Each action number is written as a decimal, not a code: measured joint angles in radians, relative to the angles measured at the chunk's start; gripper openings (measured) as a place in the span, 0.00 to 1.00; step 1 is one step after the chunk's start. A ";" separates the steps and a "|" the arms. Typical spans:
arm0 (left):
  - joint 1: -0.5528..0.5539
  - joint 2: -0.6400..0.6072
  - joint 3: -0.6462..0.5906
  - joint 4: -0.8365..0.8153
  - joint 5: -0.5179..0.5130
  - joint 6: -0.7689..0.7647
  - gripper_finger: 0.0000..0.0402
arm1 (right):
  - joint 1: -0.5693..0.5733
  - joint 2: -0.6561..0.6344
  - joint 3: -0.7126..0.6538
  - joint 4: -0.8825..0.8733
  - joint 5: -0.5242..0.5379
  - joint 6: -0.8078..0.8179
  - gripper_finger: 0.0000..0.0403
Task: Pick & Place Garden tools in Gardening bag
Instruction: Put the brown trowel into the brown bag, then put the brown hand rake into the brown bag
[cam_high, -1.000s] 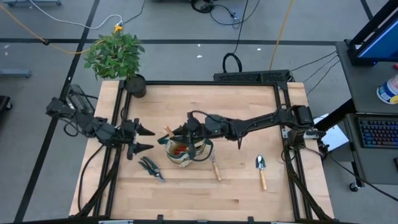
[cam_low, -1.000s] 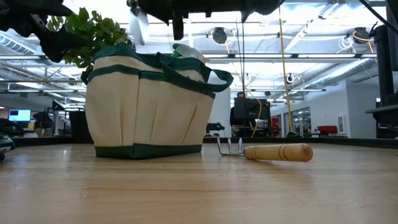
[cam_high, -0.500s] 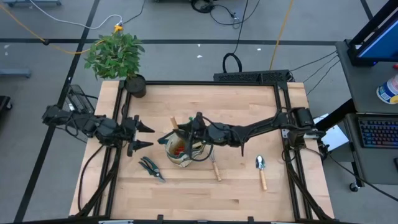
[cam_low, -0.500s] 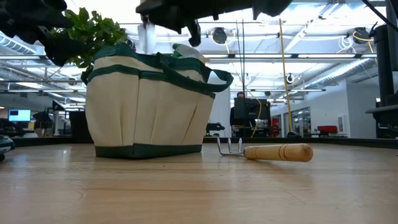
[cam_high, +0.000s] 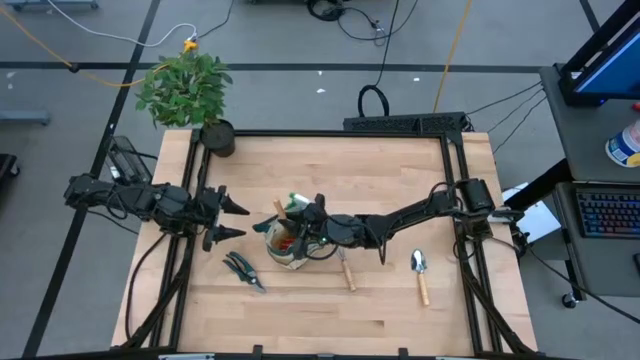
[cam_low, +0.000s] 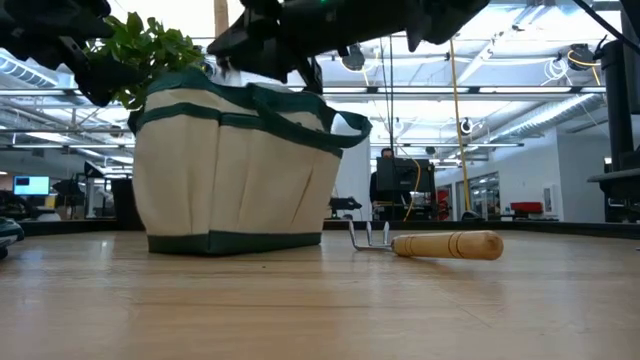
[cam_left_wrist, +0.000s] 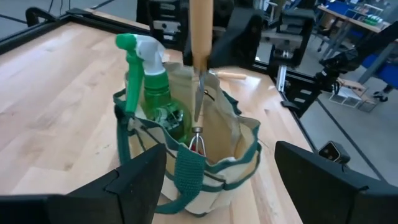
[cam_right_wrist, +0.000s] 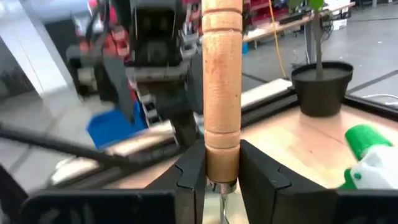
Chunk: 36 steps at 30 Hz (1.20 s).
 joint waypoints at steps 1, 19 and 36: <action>0.004 0.000 0.000 0.000 0.000 -0.005 0.77 | 0.001 0.000 0.000 -0.013 -0.002 -0.006 0.16; 0.020 0.000 0.000 0.020 0.000 -0.040 0.77 | 0.012 0.000 0.000 -0.054 -0.013 -0.036 0.24; 0.020 0.000 0.000 0.020 0.000 -0.033 0.77 | 0.032 -0.062 0.000 -0.049 -0.010 -0.138 0.37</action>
